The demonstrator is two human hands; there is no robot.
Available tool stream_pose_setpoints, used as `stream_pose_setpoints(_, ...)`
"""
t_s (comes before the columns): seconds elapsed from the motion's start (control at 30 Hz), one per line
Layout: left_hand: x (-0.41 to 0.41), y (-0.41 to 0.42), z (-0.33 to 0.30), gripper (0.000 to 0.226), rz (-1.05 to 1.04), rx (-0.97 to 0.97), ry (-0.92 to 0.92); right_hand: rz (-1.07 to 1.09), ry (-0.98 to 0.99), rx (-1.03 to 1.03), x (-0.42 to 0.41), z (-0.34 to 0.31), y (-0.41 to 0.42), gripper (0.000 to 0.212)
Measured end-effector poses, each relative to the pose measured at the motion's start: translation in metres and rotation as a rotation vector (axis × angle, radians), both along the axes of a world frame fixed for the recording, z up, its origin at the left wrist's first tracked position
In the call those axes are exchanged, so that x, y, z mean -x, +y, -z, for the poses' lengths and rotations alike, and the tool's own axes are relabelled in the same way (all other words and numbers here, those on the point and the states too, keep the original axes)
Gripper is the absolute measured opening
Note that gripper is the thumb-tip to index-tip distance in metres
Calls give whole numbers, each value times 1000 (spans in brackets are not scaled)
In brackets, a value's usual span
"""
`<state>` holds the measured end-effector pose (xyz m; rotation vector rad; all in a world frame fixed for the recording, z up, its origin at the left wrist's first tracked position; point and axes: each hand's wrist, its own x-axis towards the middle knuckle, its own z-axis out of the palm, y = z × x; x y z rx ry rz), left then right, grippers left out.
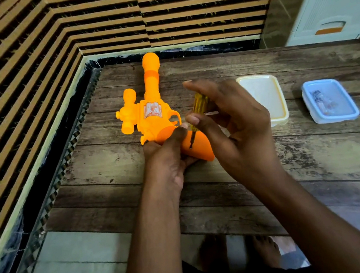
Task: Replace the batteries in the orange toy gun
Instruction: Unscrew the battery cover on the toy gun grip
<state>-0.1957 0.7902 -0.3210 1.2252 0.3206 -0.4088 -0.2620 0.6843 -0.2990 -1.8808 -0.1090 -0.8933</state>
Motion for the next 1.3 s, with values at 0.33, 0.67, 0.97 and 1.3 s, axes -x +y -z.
stream_pose_setpoints(0.33,1,1,-2,16,7,2,-10,2,-5,27,0,-2,1,40)
stream_pose_setpoints(0.67,0,-1,0,18,1,3,4,-50,37,-68,-1,2,-2,42)
stream_pose_setpoints(0.97,0,0,-1,32,-7,-5,6,-36,24,-42,-3,6,-3,44)
stream_pose_setpoints(1.3,1,0,-2,18,4,0,6,-21,15,-5,0,3,-3,41)
